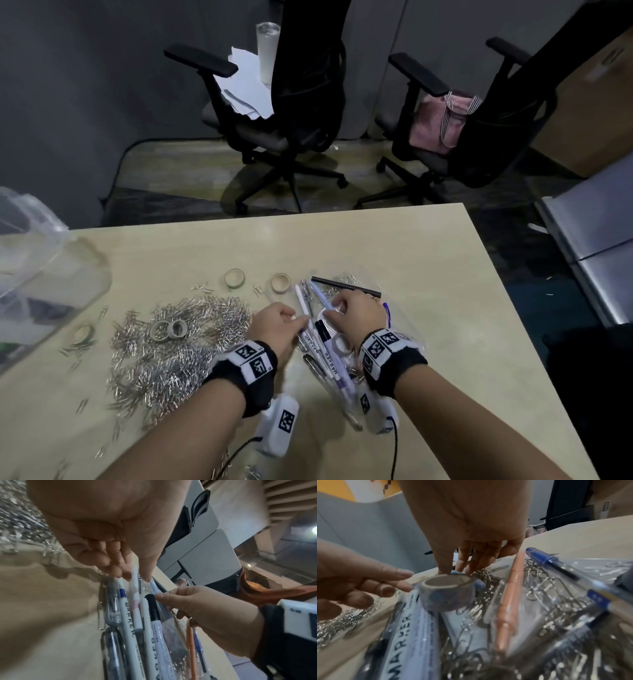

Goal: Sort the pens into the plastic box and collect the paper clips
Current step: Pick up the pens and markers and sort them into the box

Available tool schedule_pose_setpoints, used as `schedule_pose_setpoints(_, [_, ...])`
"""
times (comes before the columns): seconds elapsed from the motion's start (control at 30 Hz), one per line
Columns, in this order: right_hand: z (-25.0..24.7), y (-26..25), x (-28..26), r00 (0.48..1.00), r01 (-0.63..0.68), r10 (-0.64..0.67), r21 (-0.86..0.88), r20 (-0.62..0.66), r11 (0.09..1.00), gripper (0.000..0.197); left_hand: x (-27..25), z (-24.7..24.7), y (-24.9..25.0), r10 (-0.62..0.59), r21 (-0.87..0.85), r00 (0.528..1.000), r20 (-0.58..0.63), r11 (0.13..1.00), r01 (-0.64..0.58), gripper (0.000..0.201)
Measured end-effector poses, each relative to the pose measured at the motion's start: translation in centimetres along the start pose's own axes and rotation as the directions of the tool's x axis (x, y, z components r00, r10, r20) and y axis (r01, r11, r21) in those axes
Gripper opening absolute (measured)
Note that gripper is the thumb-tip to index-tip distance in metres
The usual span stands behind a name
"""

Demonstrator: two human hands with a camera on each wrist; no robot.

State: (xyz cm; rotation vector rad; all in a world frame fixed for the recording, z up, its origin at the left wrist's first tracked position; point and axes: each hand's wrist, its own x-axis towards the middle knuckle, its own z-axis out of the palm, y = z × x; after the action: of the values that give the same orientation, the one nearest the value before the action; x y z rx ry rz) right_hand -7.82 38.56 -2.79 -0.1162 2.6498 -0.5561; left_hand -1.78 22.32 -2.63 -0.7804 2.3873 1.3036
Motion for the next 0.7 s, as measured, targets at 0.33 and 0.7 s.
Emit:
schedule_pose_setpoints(0.33, [-2.0,0.7,1.4,0.995,0.085,-0.065,0.3,-0.076,0.95,0.014,3.4,0.8,2.4,-0.021,0.261,0.998,0.054,0.965,0.006,0.043])
schedule_pose_setpoints(0.7, [-1.8,0.8,4.2,0.998,0.02,-0.031,-0.223,-0.045,0.975,0.023,3.5,-2.1,2.2,-0.109,-0.258,0.983,0.15,0.955,0.145,0.018])
